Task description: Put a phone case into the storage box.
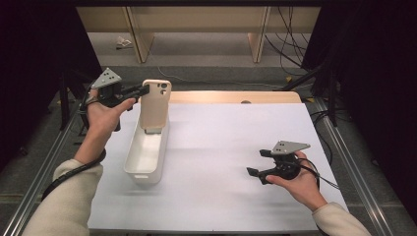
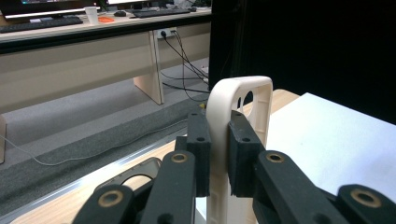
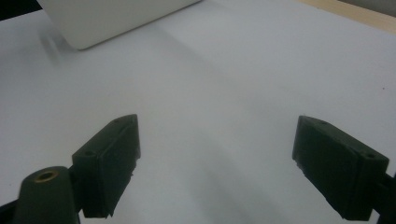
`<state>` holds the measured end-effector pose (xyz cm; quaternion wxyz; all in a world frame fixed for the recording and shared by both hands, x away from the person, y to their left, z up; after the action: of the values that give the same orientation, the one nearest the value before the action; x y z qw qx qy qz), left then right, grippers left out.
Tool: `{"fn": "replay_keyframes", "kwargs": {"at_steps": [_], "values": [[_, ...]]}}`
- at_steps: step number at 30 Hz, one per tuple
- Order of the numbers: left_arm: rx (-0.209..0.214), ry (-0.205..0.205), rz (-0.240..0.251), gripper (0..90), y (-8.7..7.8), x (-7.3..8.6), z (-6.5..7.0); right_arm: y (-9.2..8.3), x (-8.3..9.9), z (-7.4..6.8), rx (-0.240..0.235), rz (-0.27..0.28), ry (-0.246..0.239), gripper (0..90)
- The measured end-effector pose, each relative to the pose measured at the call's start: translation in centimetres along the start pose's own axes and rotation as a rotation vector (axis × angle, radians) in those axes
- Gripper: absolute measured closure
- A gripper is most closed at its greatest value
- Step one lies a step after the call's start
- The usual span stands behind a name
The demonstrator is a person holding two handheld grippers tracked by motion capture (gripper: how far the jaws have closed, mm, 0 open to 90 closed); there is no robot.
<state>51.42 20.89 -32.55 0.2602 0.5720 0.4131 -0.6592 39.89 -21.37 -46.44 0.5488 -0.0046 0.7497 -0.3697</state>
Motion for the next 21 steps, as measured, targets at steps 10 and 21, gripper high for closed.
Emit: {"fn": "replay_keyframes", "kwargs": {"at_steps": [10, 21], "values": [[-0.014, 0.009, -0.004, 80.7, 0.4, 0.2, -0.7, -0.1, 0.0, 0.0, -0.001, 0.001, 0.0, 16.1], [-0.031, 0.005, 0.002, 80.7, 0.6, 0.4, -1.6, -0.1, -0.1, 0.0, -0.006, 0.003, 0.0, 15.9]]}}
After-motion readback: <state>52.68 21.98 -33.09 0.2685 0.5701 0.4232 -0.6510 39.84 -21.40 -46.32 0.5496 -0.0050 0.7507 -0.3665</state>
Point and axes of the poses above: each handheld gripper's, and its own axes: y roughly forward along the jaws, x roughly out of its underside, z roughly to its right, the point moved 5 cm from there along y, roughly forward along the jaws, and after that the axes turned 5 degrees about -x, right-handed, at the moved point
